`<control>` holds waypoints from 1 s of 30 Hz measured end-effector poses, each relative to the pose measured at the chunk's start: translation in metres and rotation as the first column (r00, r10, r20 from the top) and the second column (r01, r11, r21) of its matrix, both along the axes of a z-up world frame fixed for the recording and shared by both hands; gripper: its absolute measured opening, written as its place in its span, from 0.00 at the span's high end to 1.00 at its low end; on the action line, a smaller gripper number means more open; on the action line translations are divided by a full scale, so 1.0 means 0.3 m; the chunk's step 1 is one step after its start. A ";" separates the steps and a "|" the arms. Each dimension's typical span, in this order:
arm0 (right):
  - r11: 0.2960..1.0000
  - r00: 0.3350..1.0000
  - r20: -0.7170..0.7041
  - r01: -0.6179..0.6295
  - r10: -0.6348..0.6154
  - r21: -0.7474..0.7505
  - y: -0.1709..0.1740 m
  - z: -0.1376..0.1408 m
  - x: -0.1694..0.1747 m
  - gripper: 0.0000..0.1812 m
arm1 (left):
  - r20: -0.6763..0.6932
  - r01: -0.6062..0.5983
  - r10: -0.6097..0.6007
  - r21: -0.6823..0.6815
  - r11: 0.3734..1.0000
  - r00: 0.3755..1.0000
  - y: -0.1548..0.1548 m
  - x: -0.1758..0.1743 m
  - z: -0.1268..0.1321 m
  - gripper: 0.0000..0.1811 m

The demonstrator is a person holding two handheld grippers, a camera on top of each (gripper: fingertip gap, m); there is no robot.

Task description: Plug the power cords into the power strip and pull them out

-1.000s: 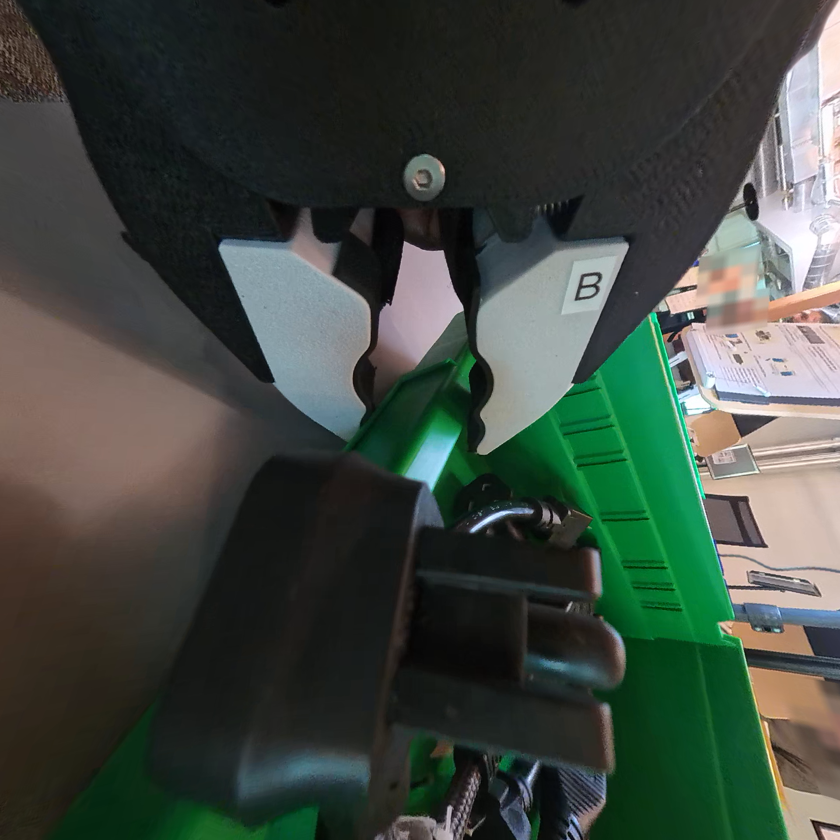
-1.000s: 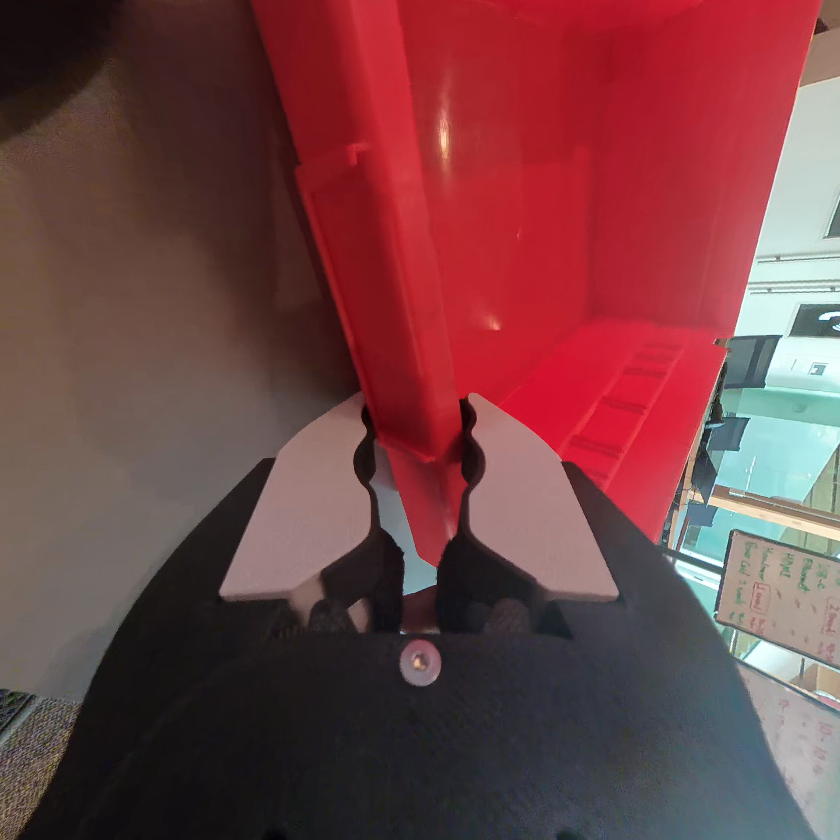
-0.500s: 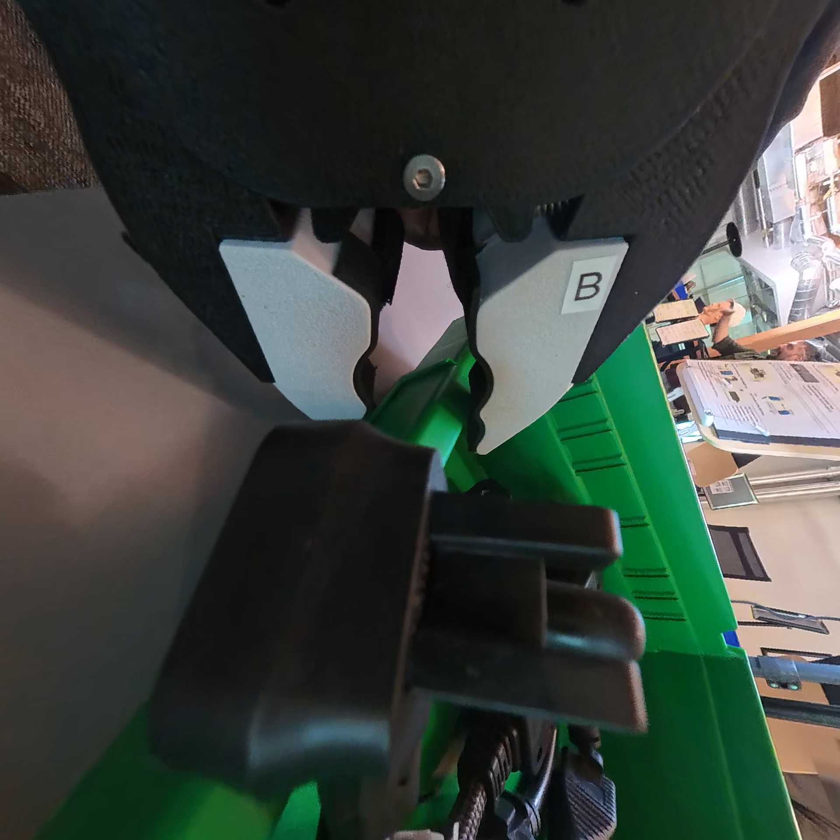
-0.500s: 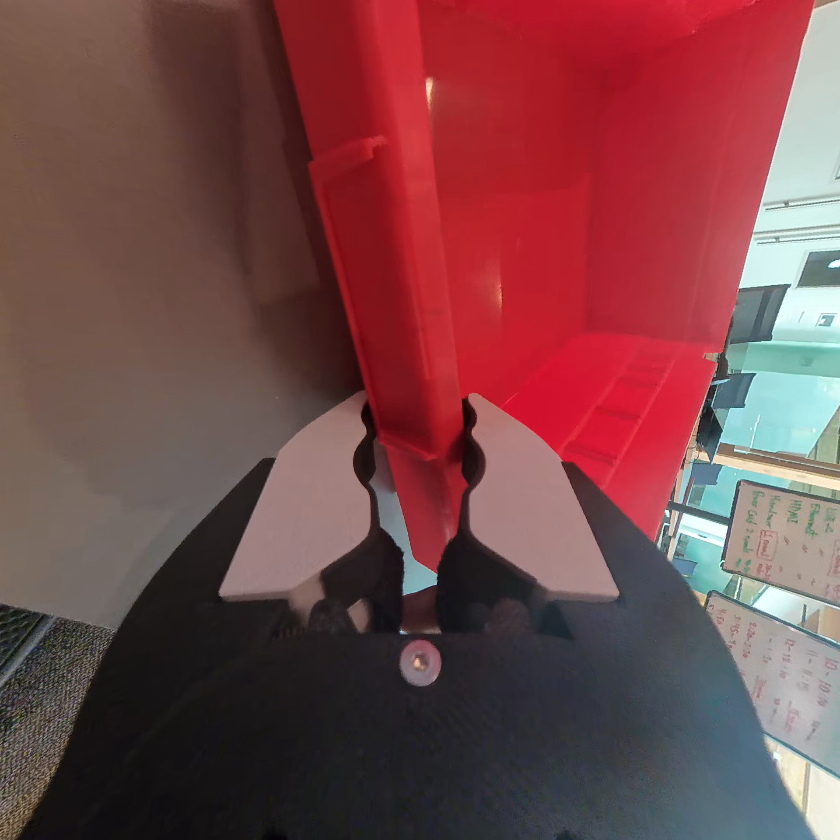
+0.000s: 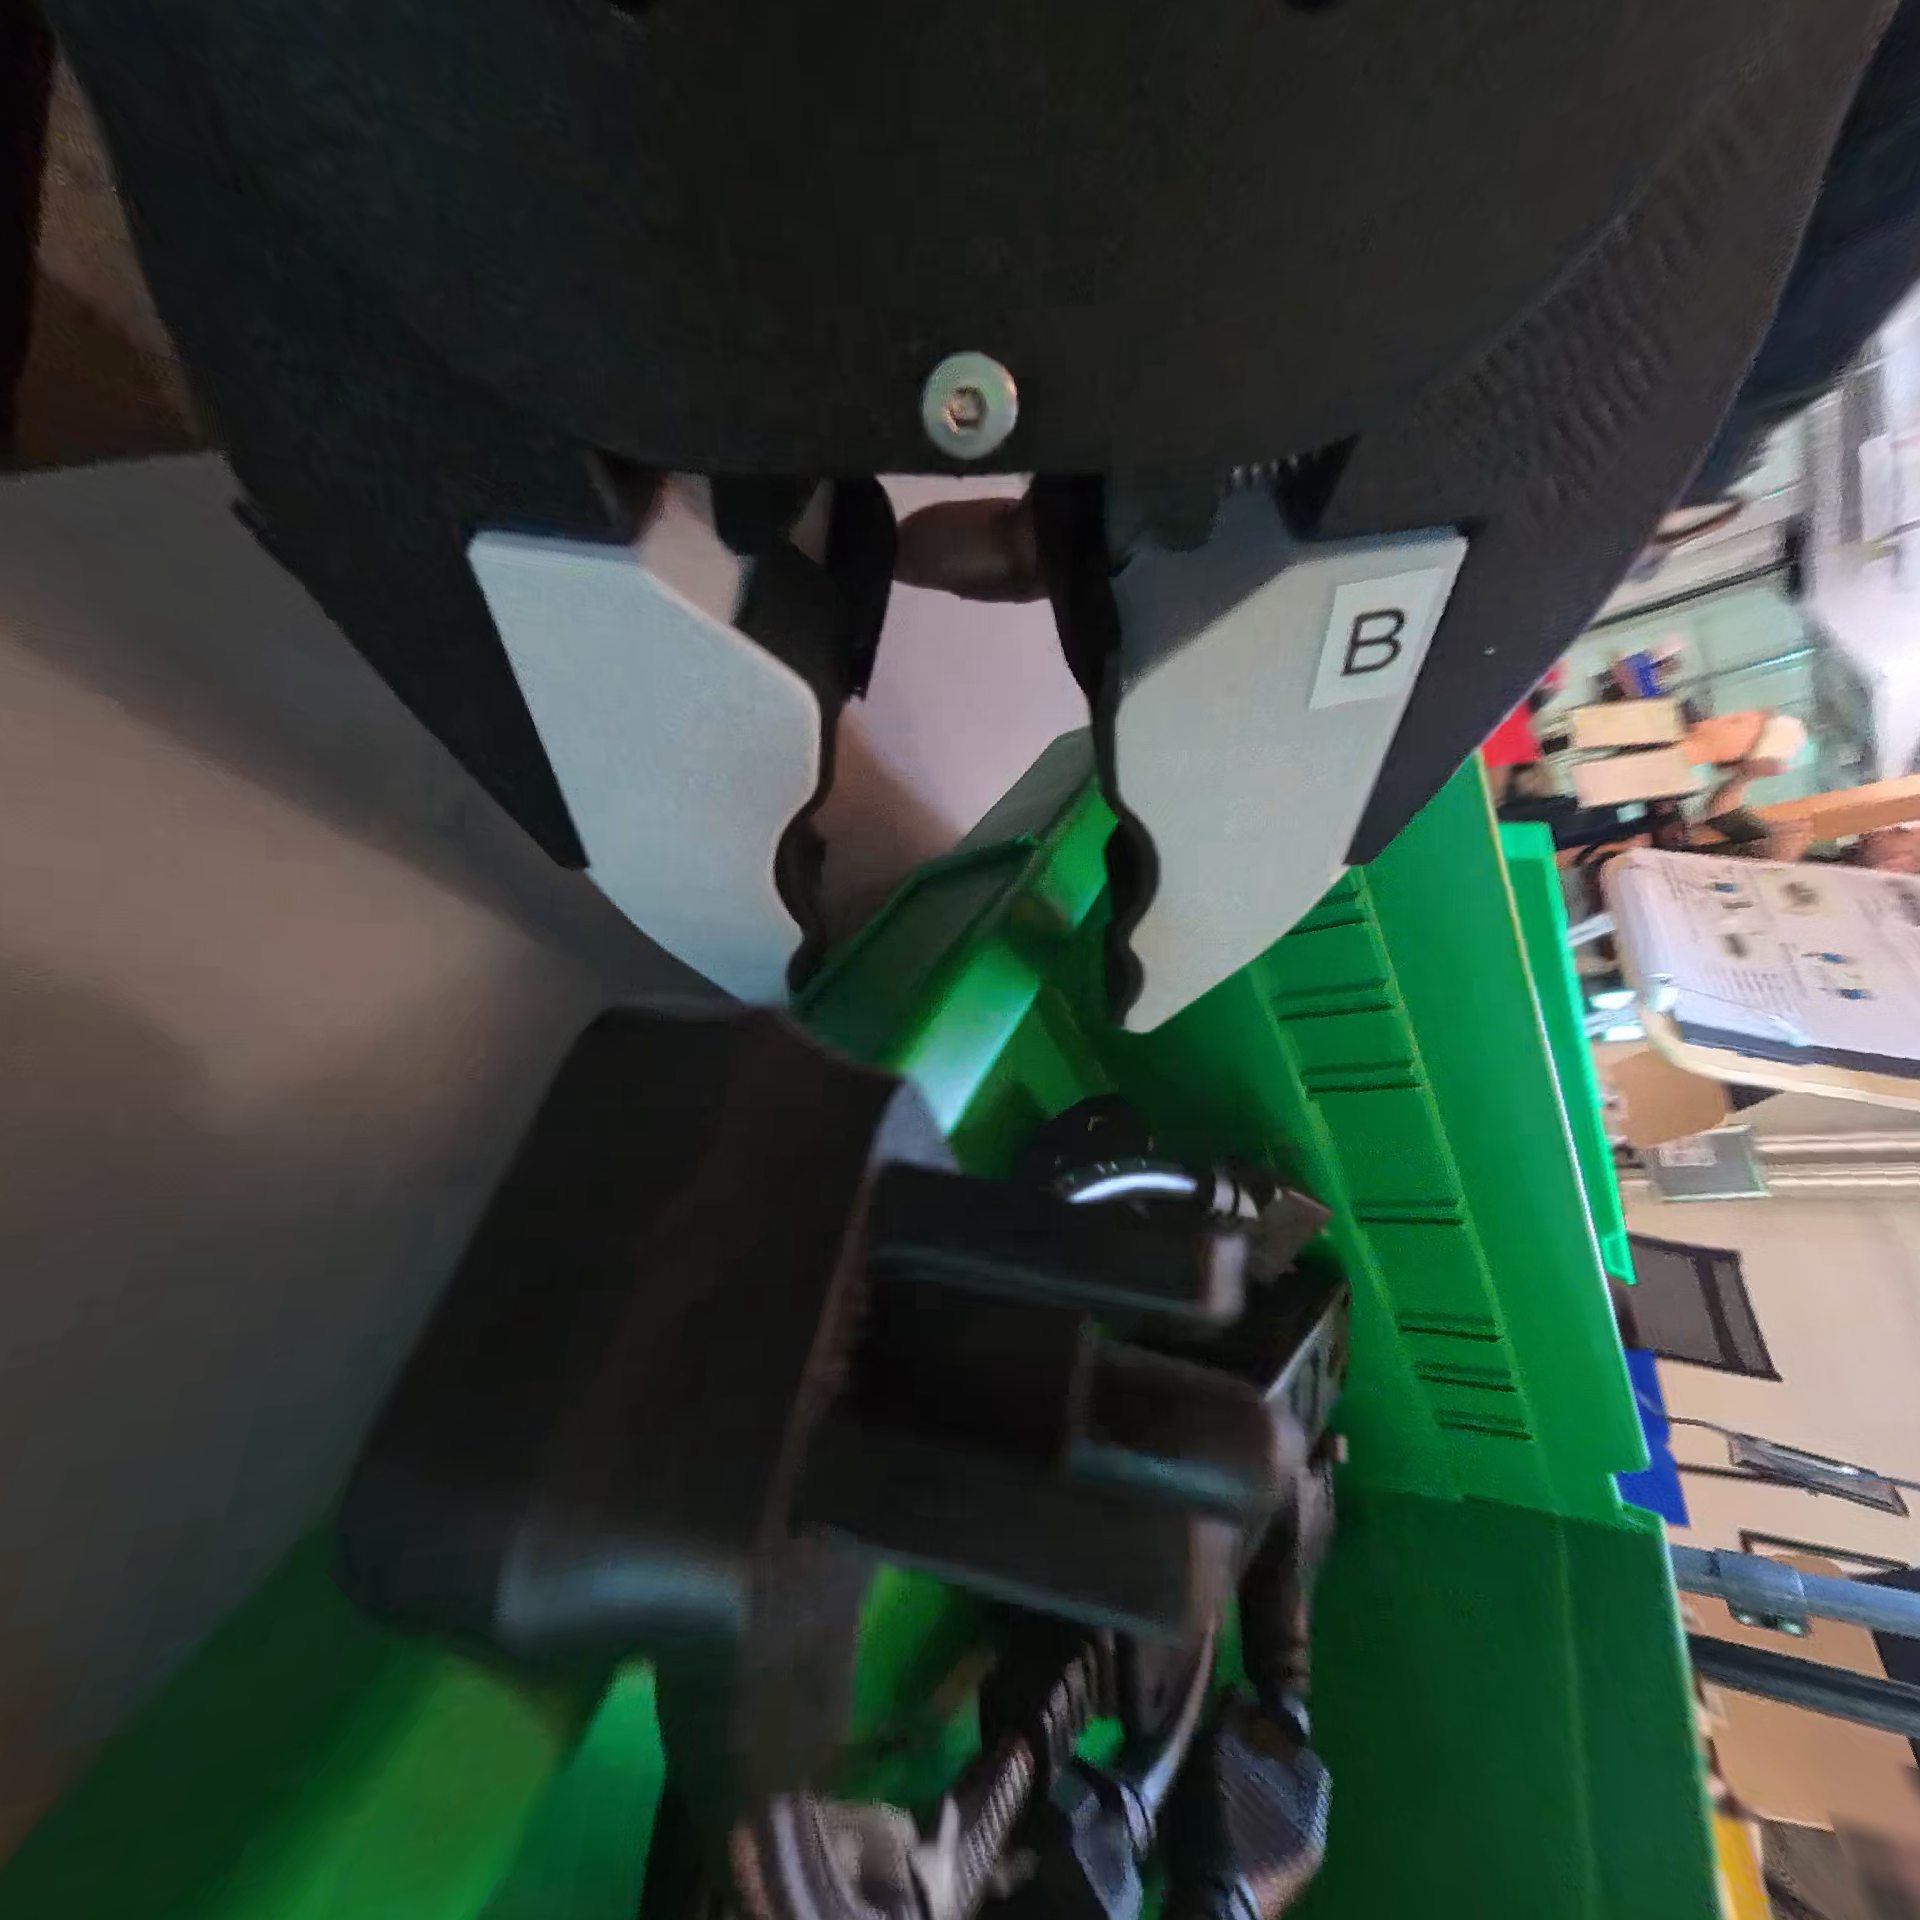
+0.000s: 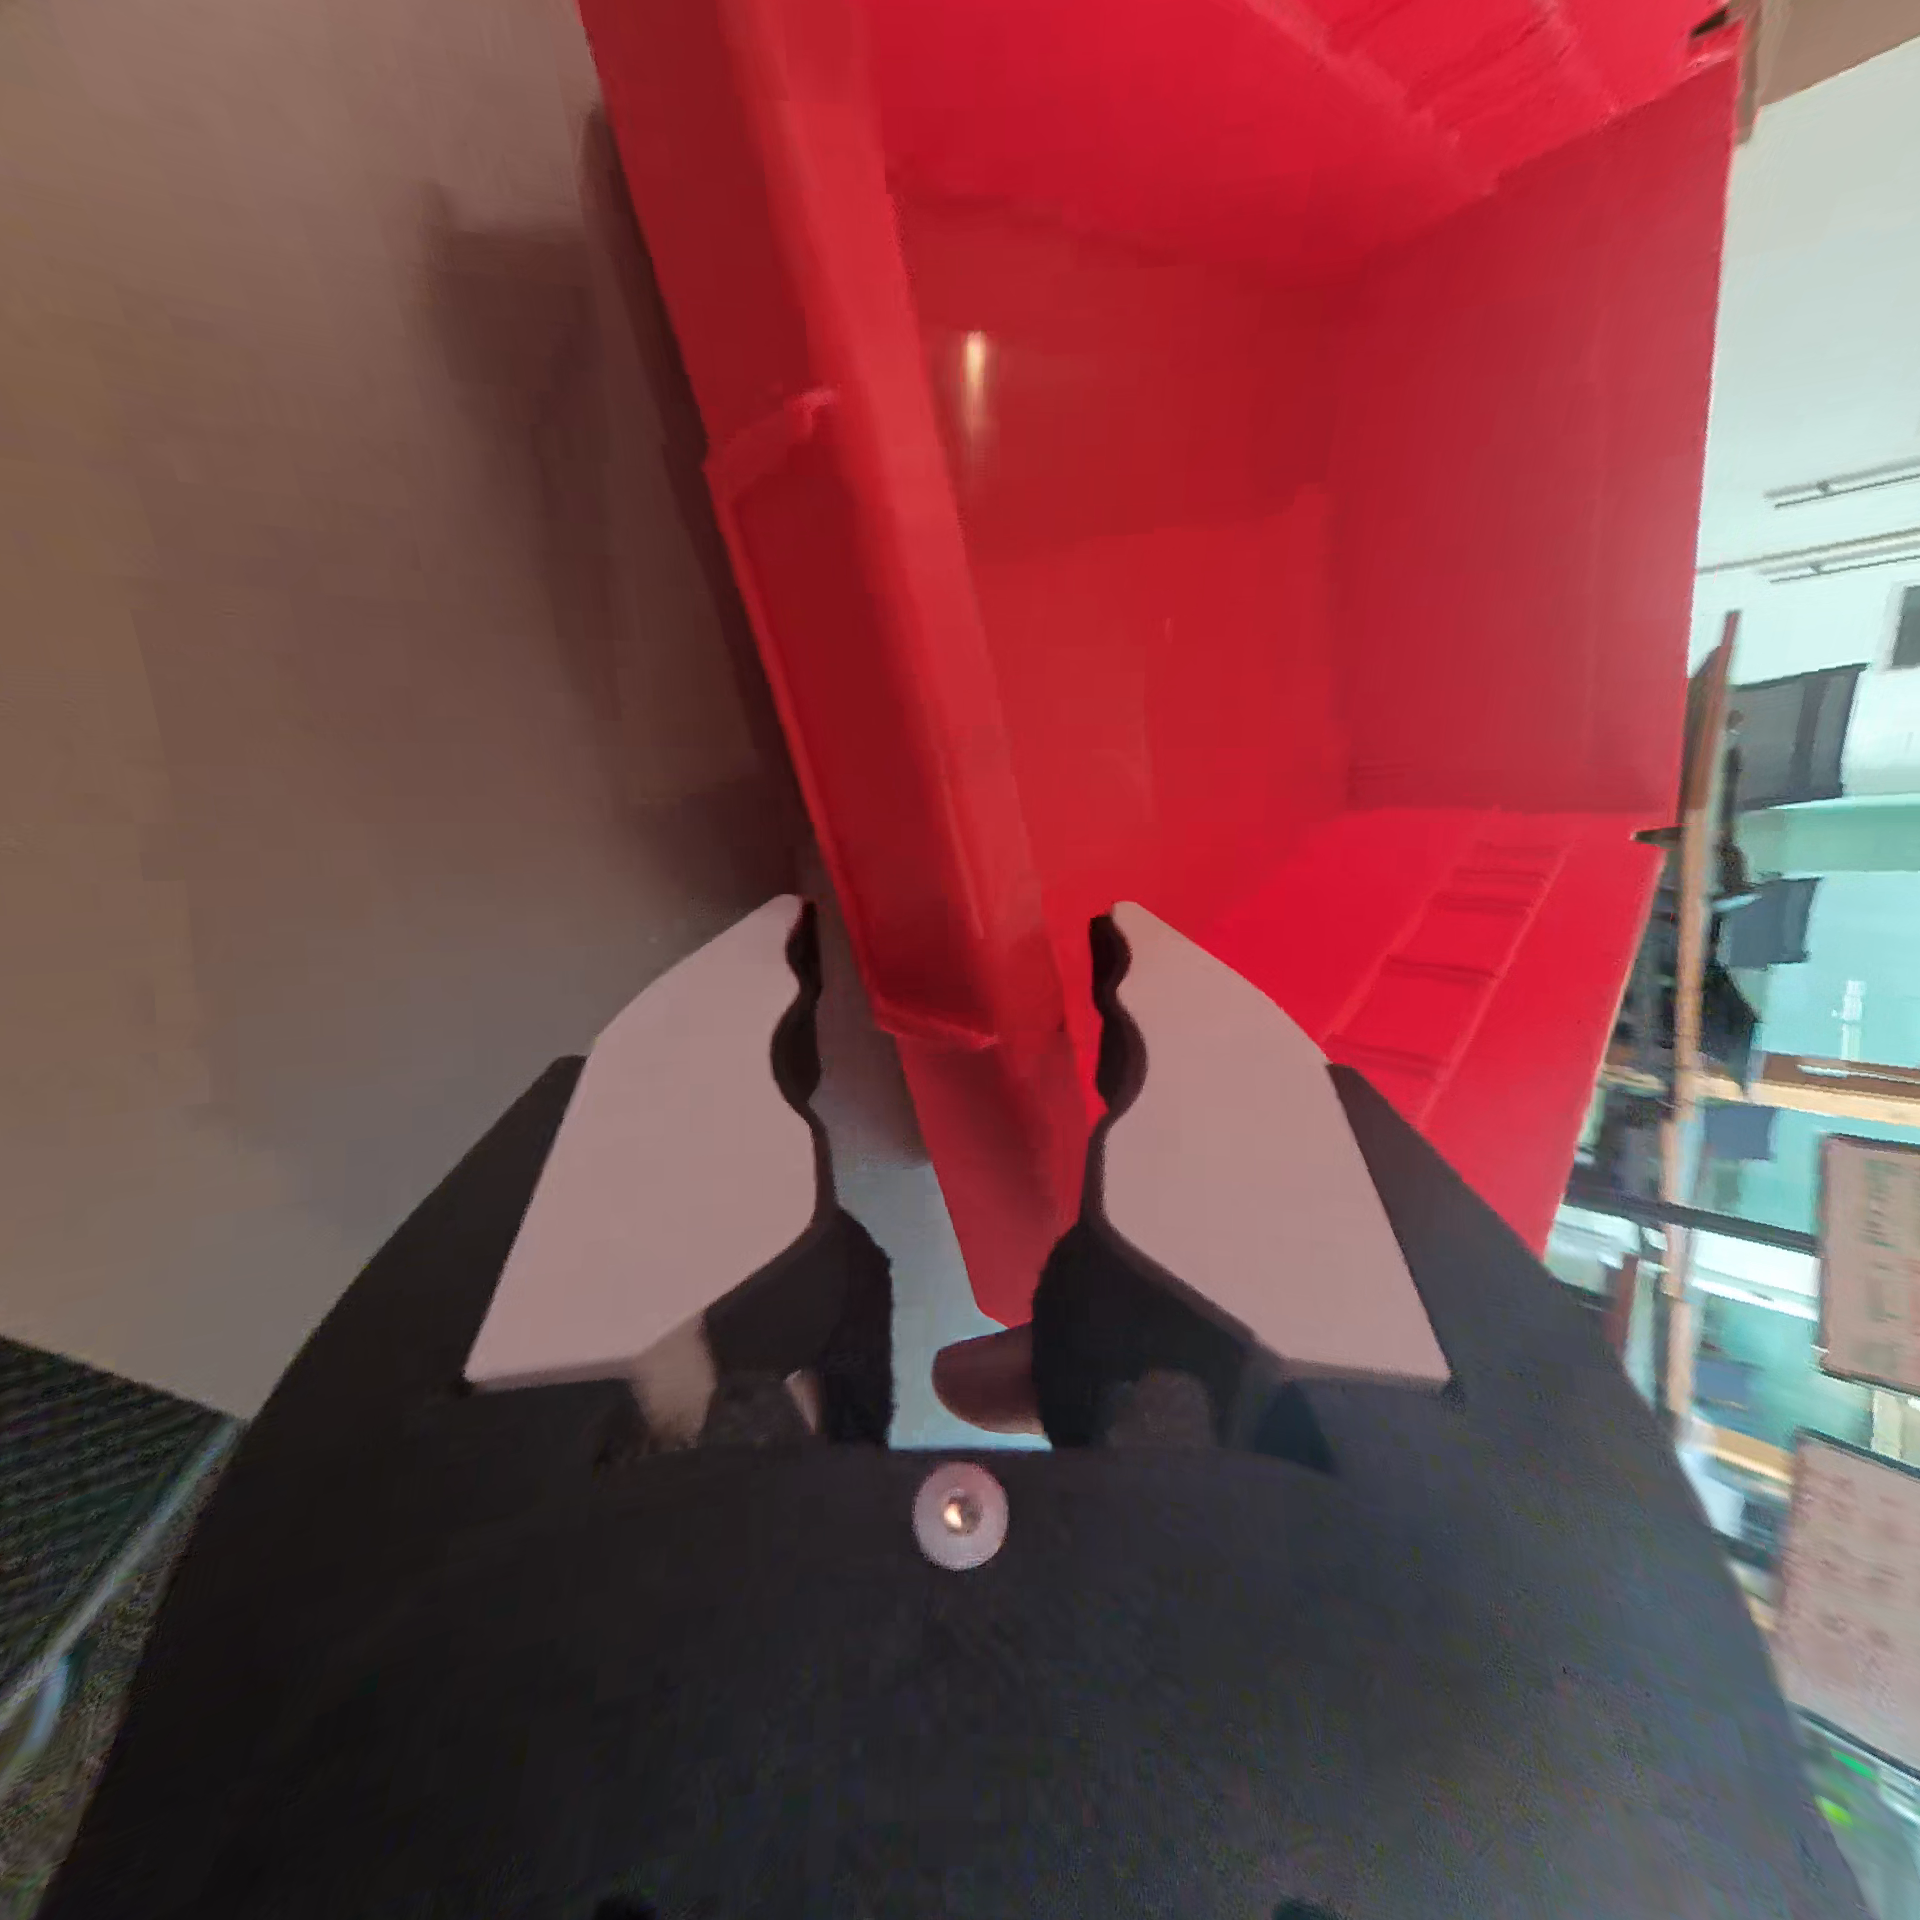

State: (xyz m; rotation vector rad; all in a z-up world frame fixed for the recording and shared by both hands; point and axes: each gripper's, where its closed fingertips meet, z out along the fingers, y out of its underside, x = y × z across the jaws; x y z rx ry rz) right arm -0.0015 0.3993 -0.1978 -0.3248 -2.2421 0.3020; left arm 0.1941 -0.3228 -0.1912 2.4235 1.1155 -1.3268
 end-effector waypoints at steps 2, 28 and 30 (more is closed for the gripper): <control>0.995 0.999 0.033 -0.011 0.014 -0.097 -0.020 0.008 0.014 0.64 | -0.045 0.013 -0.007 0.130 0.991 0.999 0.042 0.004 0.009 0.63; -0.247 0.649 -0.521 -0.470 0.554 -0.848 -0.625 0.651 0.334 0.21 | -0.835 0.430 0.360 0.530 0.731 0.417 0.204 0.067 0.555 0.51; -0.331 0.591 -0.579 -0.481 0.562 -0.812 -0.687 0.712 0.362 0.20 | -0.828 0.431 0.335 0.530 0.730 0.450 0.231 0.043 0.548 0.51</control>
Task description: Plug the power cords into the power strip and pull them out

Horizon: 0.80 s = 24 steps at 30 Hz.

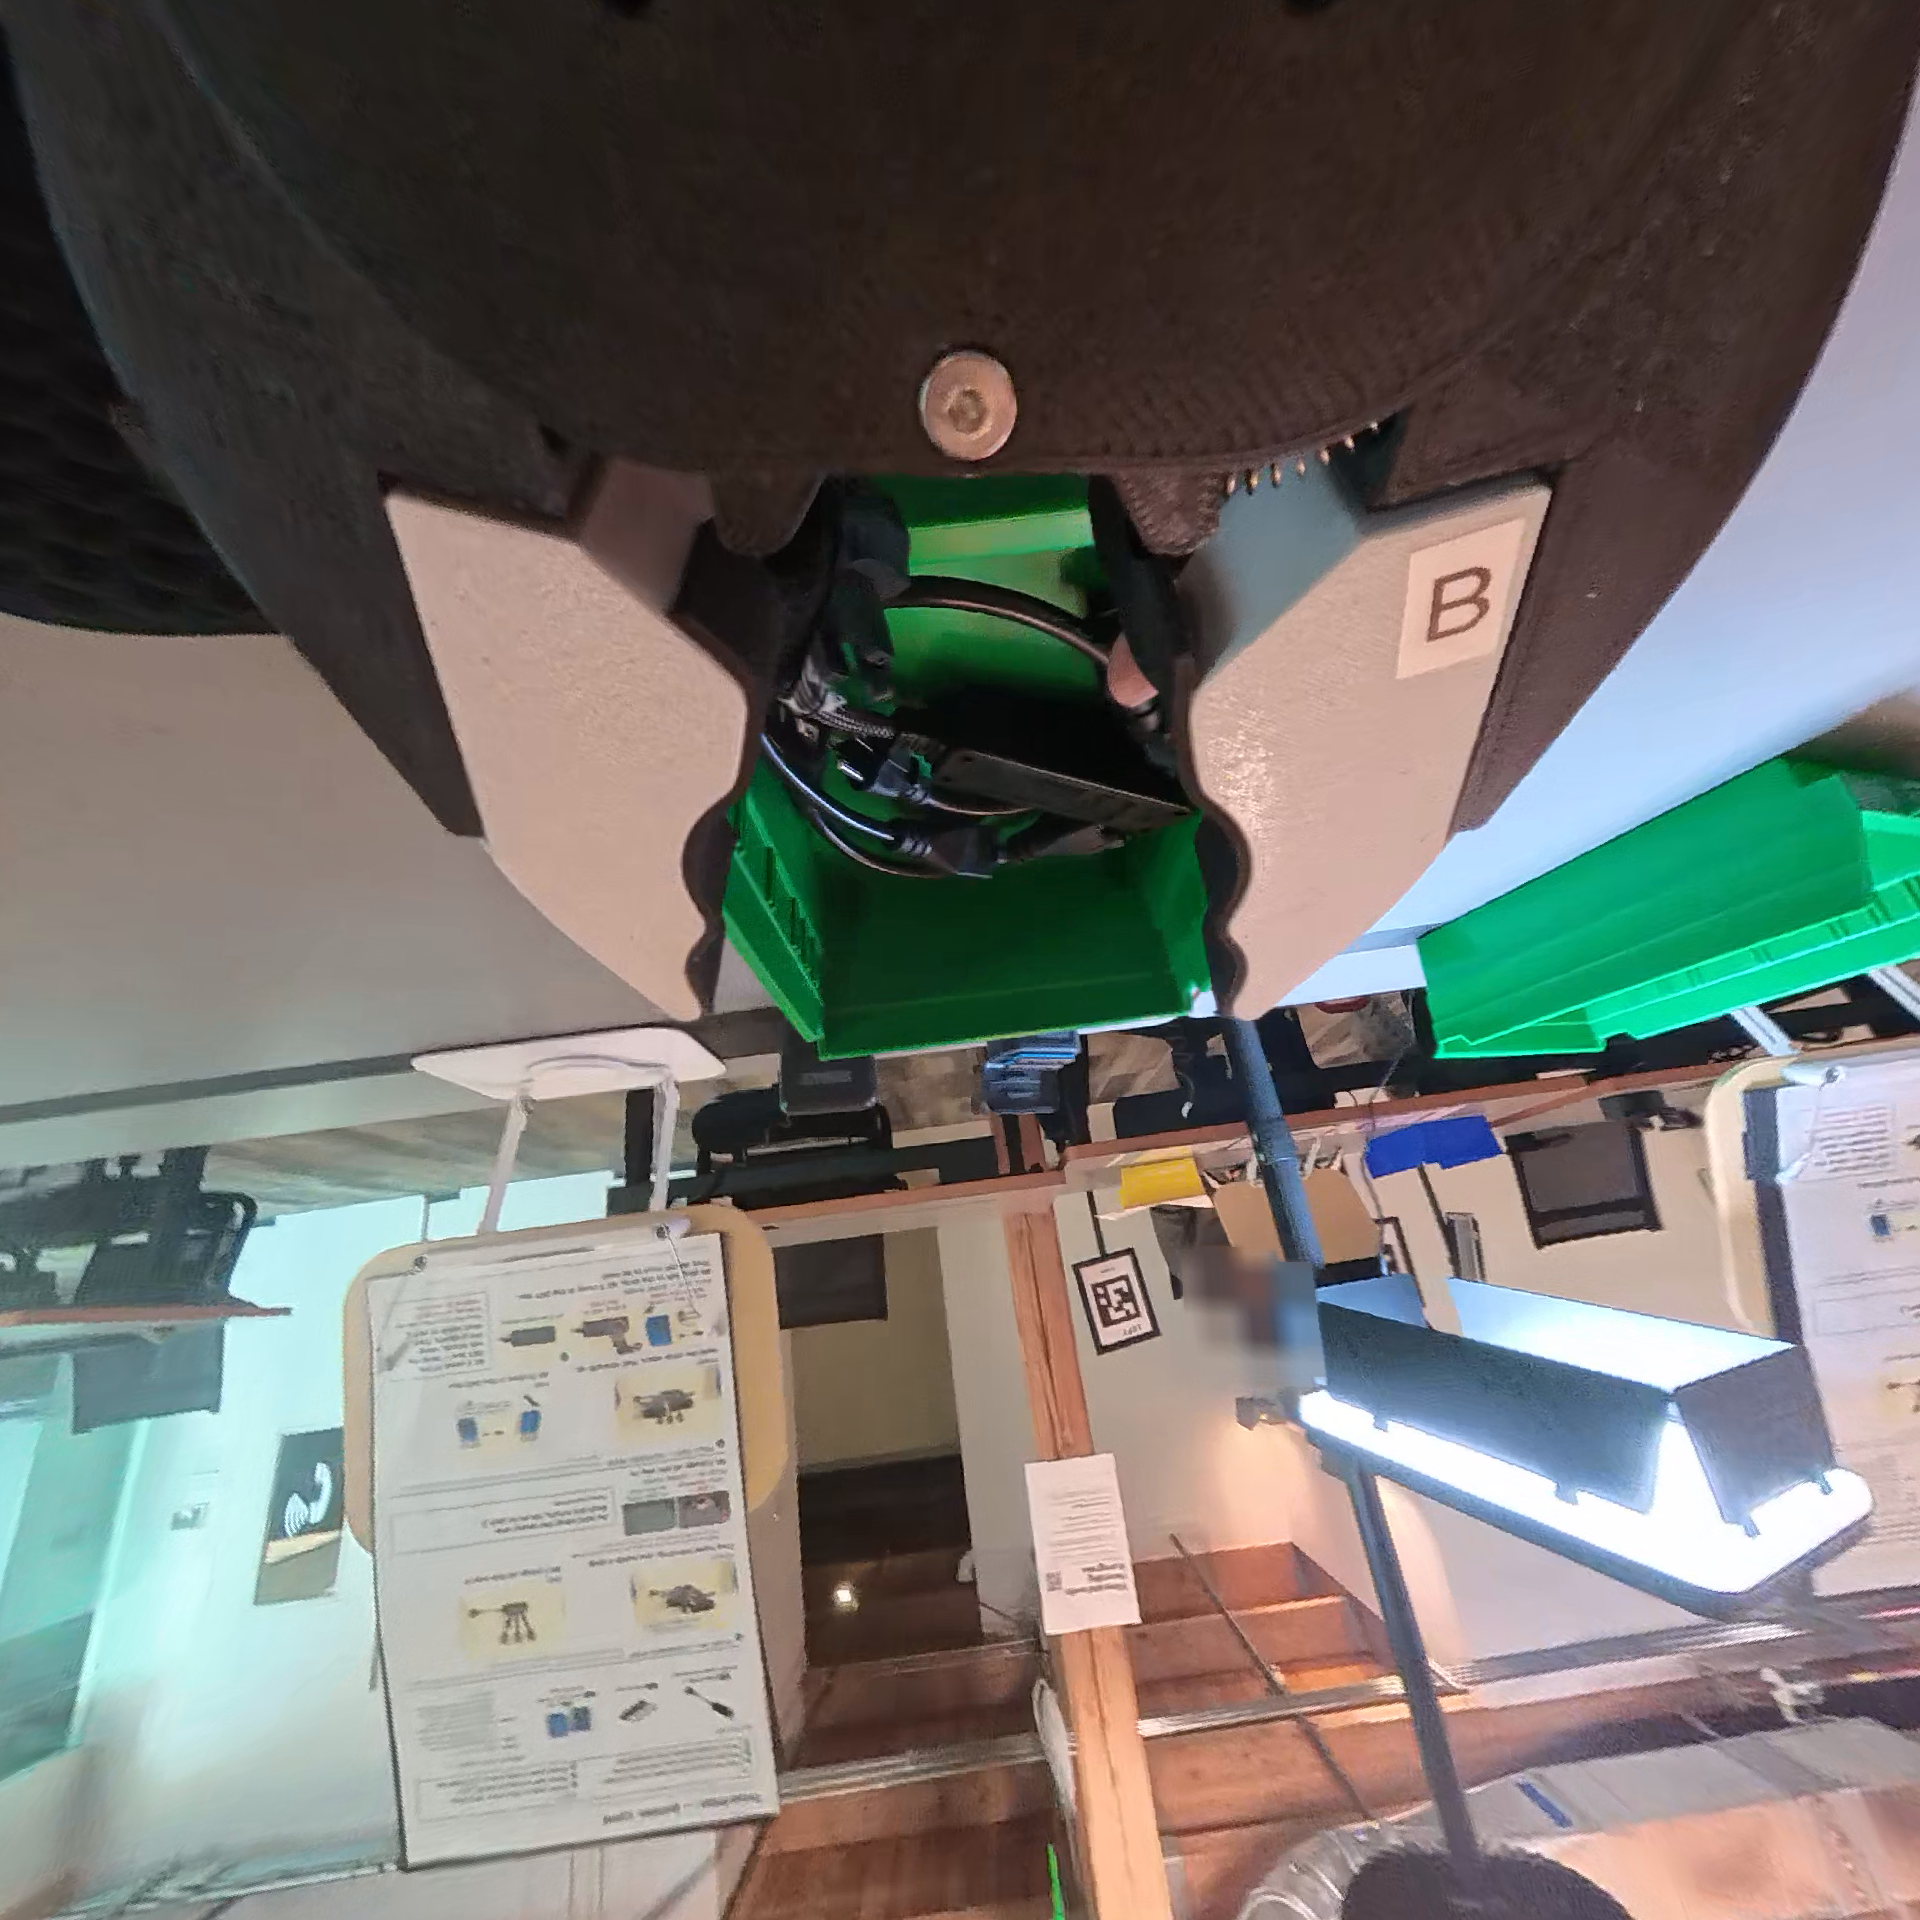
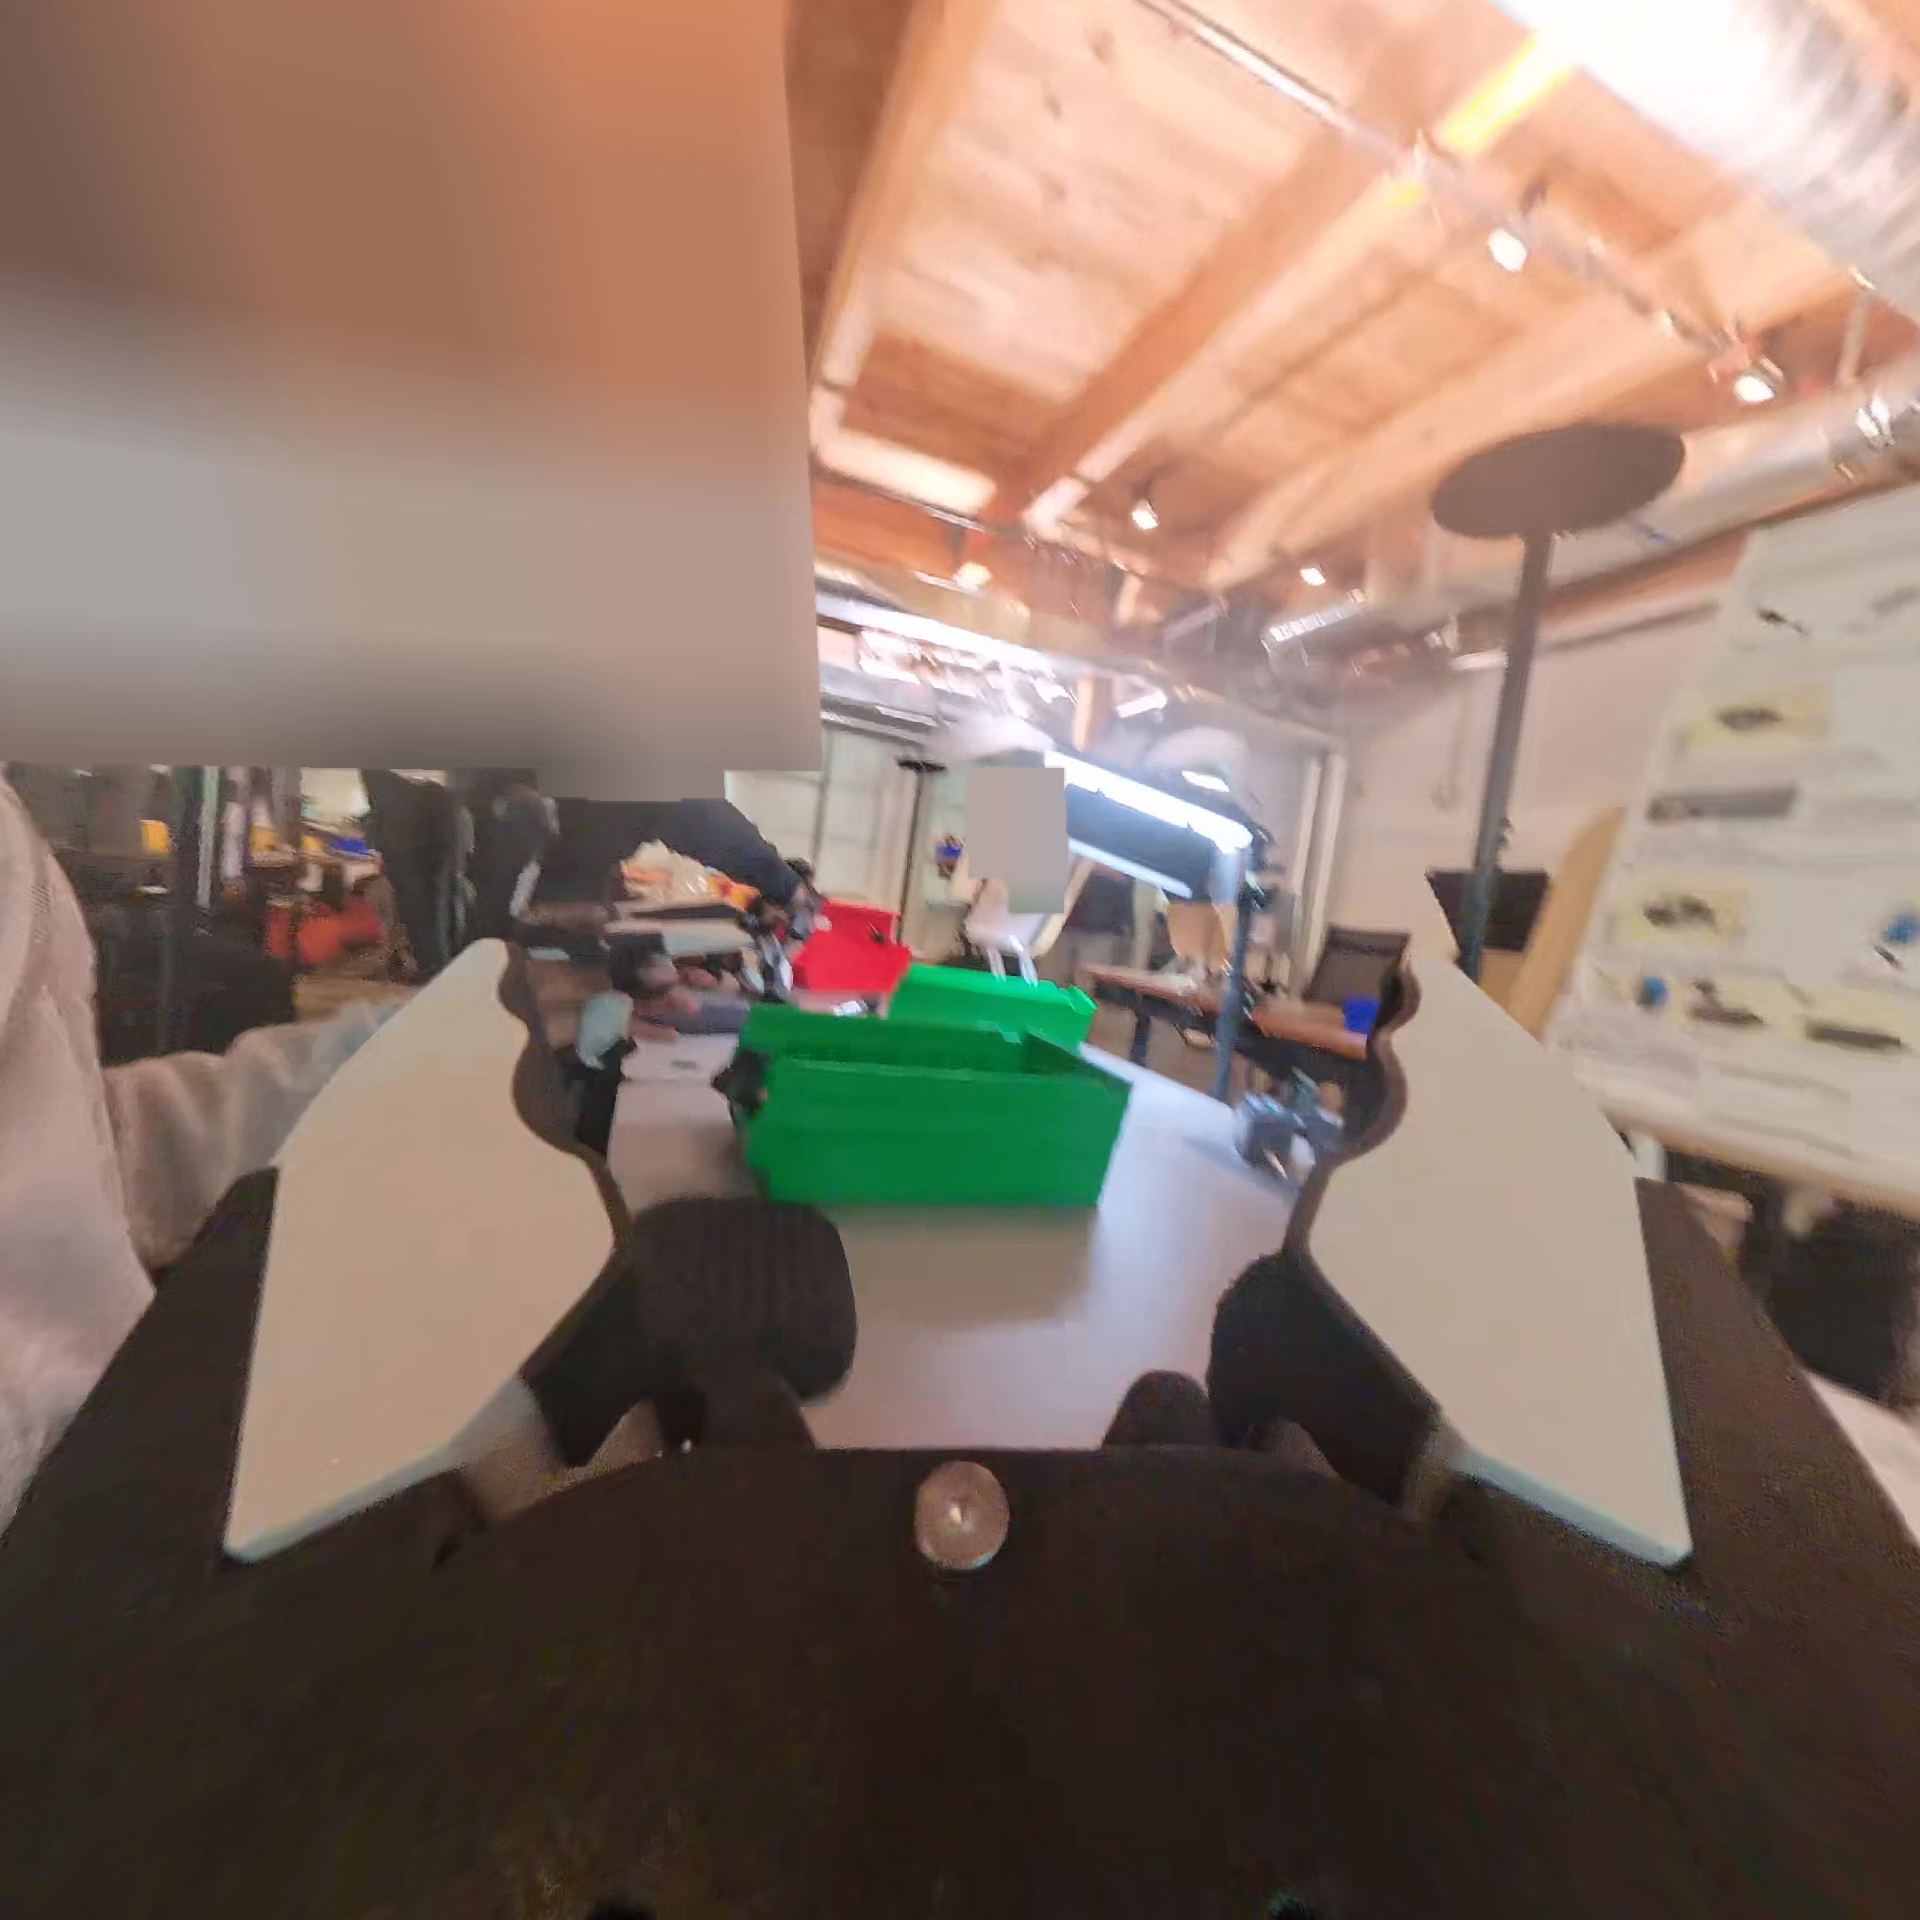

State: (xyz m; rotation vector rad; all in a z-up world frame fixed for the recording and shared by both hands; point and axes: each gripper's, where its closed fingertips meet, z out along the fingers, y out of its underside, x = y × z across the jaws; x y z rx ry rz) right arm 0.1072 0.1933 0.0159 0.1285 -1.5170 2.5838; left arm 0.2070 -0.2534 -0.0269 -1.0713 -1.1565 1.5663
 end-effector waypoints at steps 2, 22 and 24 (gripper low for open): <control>0.997 0.997 -0.047 -0.060 0.058 -0.054 -0.062 0.051 0.027 0.20 | 0.035 0.008 -0.007 -0.025 1.000 0.999 0.016 -0.017 -0.007 0.51; 1.000 0.992 -0.130 -0.008 0.006 -0.014 -0.426 -0.166 -0.071 0.24 | 0.691 0.294 -0.152 -0.092 0.951 0.707 -0.097 -0.158 -0.068 0.54; 1.000 0.992 -0.127 -0.011 0.011 0.004 -0.433 -0.177 -0.071 0.24 | 0.824 0.341 -0.123 -0.089 0.936 0.552 -0.126 -0.158 -0.131 0.53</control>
